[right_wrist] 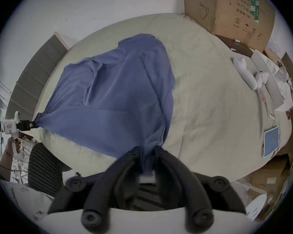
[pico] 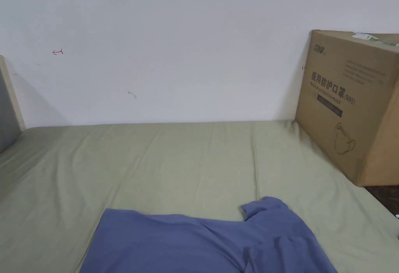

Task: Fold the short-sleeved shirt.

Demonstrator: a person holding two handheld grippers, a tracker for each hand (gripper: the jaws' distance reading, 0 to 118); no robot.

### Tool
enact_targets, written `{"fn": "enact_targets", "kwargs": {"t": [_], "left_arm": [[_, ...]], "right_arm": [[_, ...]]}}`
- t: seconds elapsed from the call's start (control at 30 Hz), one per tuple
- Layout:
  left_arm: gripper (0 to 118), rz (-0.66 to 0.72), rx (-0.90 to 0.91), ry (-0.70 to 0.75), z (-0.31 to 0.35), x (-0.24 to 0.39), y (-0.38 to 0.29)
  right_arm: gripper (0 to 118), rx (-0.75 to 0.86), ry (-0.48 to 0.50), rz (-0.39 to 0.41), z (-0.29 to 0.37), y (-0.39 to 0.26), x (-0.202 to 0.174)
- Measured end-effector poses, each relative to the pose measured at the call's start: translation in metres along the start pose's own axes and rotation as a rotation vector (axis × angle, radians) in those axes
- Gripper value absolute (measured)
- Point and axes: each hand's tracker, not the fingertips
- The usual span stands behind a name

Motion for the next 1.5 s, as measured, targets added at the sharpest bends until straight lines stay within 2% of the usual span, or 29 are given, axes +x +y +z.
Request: {"fn": "enact_targets", "kwargs": {"t": [0.03, 0.07, 0.1, 0.13, 0.17, 0.33, 0.4, 0.43, 0.47, 0.5, 0.53, 0.57, 0.6, 0.67, 0.8, 1.03, 1.2, 1.23, 1.27, 1.33, 1.37, 1.43, 1.5], "left_arm": [[24, -0.002, 0.022, 0.002, 0.005, 0.003, -0.001], [55, -0.005, 0.033, 0.001, 0.009, 0.007, -0.002], [82, -0.010, 0.048, -0.004, 0.013, 0.009, -0.001], [105, -0.017, 0.063, -0.007, 0.017, 0.014, 0.000], [118, -0.027, 0.084, -0.010, 0.020, 0.016, 0.002], [117, -0.086, 0.250, -0.046, 0.041, 0.047, 0.015], [113, -0.093, 0.294, -0.073, 0.047, 0.064, 0.021], [103, -0.110, 0.328, -0.102, 0.049, 0.071, 0.026], [69, -0.129, 0.372, -0.109, 0.053, 0.079, 0.030], [32, -0.161, 0.414, -0.088, 0.056, 0.090, 0.034], [0, -0.195, 0.443, -0.073, 0.056, 0.101, 0.039], [0, -0.220, 0.457, -0.058, 0.056, 0.108, 0.045], [0, -0.250, 0.505, -0.036, 0.058, 0.117, 0.052], [0, -0.265, 0.502, -0.086, 0.056, 0.128, 0.066], [0, -0.261, 0.472, -0.083, 0.030, 0.130, 0.125], [0, -0.183, 0.237, -0.033, -0.061, 0.094, 0.266], [2, -0.199, 0.095, 0.073, -0.142, 0.060, 0.314], [8, -0.194, 0.086, 0.083, -0.159, 0.048, 0.321], [33, -0.185, 0.072, 0.088, -0.172, 0.040, 0.324], [101, -0.175, 0.013, 0.085, -0.197, 0.031, 0.326], [118, -0.179, 0.002, 0.097, -0.208, 0.025, 0.325], [112, -0.200, 0.040, 0.129, -0.218, 0.022, 0.330], [112, -0.207, 0.030, 0.143, -0.231, 0.018, 0.330]], "right_arm": [[29, 0.005, -0.002, -0.002, 0.003, 0.000, -0.001], [70, 0.009, -0.003, -0.005, 0.005, 0.001, 0.000], [100, 0.020, -0.001, -0.009, 0.009, 0.000, -0.001], [117, 0.036, 0.001, -0.012, 0.014, 0.000, -0.003], [117, 0.106, 0.002, -0.030, 0.024, 0.001, -0.004], [117, 0.241, 0.043, -0.054, 0.051, 0.013, -0.020], [115, 0.296, 0.058, -0.056, 0.060, 0.020, -0.031], [110, 0.332, 0.059, -0.042, 0.065, 0.024, -0.038], [93, 0.370, 0.073, -0.023, 0.069, 0.027, -0.055], [65, 0.411, 0.094, -0.010, 0.073, 0.031, -0.063], [20, 0.444, 0.116, 0.003, 0.077, 0.037, -0.070], [0, 0.465, 0.125, 0.014, 0.077, 0.043, -0.077], [0, 0.507, 0.121, 0.028, 0.074, 0.050, -0.083], [0, 0.515, 0.131, 0.042, 0.073, 0.062, -0.090], [0, 0.528, 0.130, 0.085, 0.060, 0.092, -0.106], [0, 0.478, 0.126, 0.106, 0.028, 0.127, -0.101], [0, 0.425, 0.109, 0.063, 0.004, 0.138, -0.094], [0, 0.415, 0.106, 0.048, -0.001, 0.139, -0.091], [0, 0.407, 0.099, 0.033, -0.006, 0.140, -0.089], [0, 0.381, 0.100, -0.010, -0.016, 0.142, -0.084], [0, 0.369, 0.105, -0.031, -0.019, 0.142, -0.080], [0, 0.363, 0.121, -0.063, -0.026, 0.142, -0.074], [0, 0.369, 0.128, -0.062, -0.029, 0.140, -0.072]]}}
